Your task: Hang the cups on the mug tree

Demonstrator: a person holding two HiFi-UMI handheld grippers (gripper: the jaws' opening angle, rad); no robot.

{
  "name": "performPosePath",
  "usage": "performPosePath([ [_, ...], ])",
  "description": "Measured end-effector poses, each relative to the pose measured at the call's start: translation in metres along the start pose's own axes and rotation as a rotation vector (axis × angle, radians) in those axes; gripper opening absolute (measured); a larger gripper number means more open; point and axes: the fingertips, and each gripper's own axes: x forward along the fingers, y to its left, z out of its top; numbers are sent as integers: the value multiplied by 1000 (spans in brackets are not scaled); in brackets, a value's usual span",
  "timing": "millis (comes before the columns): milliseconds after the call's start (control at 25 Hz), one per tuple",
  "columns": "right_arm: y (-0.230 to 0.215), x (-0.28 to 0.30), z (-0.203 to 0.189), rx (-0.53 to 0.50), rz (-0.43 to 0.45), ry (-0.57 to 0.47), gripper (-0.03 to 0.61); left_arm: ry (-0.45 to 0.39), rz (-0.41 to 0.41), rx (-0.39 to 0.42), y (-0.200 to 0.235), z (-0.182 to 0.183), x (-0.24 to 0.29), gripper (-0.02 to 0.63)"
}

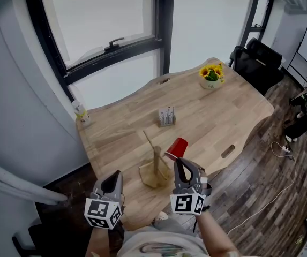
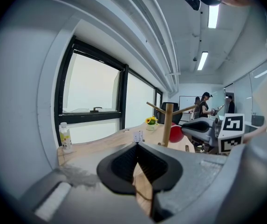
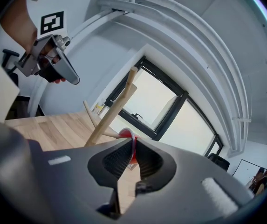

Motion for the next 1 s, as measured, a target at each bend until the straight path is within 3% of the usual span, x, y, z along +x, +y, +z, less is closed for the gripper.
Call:
performPosePath([
  [1000, 32, -6, -5, -60, 87, -2, 31, 12, -1, 1, -5, -4, 4, 3],
])
